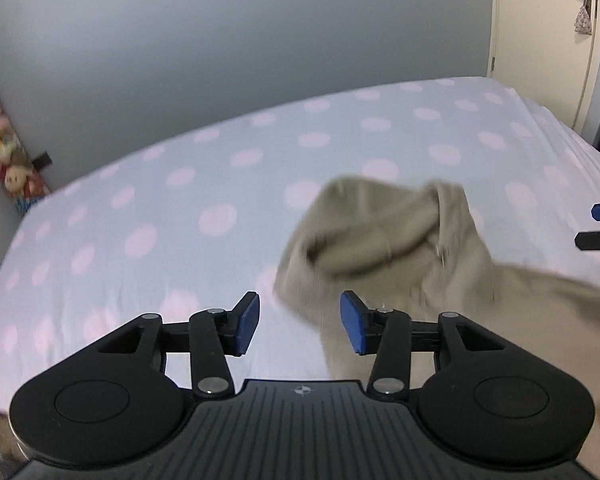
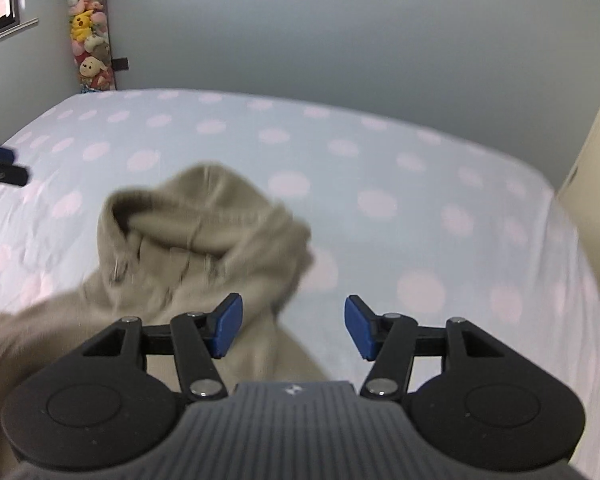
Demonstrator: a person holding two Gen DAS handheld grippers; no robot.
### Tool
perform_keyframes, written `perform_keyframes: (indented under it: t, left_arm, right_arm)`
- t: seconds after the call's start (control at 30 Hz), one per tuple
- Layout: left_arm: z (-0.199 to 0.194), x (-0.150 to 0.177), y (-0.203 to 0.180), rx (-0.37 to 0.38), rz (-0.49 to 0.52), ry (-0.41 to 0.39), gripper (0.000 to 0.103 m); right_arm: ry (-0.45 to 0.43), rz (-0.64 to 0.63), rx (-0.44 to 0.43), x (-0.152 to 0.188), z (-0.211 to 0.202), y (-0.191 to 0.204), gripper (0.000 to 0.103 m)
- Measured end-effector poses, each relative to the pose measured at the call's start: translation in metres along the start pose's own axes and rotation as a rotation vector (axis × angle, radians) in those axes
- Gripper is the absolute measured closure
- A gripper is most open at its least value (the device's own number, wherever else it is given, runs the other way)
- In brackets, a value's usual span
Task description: Fold clothes
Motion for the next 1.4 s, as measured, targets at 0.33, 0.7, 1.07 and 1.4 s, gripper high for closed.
perform_keyframes:
  t: [0.33,0.7,1.07,1.4]
  left_arm:
    - [-0.077,0.116,-0.034,0.086,-0.078,-0.041,0.059]
    - [-0.108,0.219,-0.139,0.088,0.128,-0.011,0.054]
    - [-0.09,0.273,-0.178,-0.106,0.215,0.107,0.054]
    - [-0.082,0.29,-0.185,-0.1,0.248,0.102,0.053]
  right_arm:
    - [0.05,0.14,-0.058,0.138,-0.063,-0.015,0.041]
    - [0.15,-0.001,-0.126,0.295,-0.138,0.061,0.039]
    - [0.269,-0.367,0.007,0.373,-0.12,0.111,0.033]
    - [0.231,-0.589,0.172,0.366,-0.093,0.109,0.033]
Point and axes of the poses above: each gripper's, at about its wrist camera, not at the fingertips, and z roughly the way its jaws point, y to its left, x to its underside, the point moved 10 cm from there along z, roughly the way its jaws point, and after that the axes turned 13 degrees about z, right-handed, at the moved point
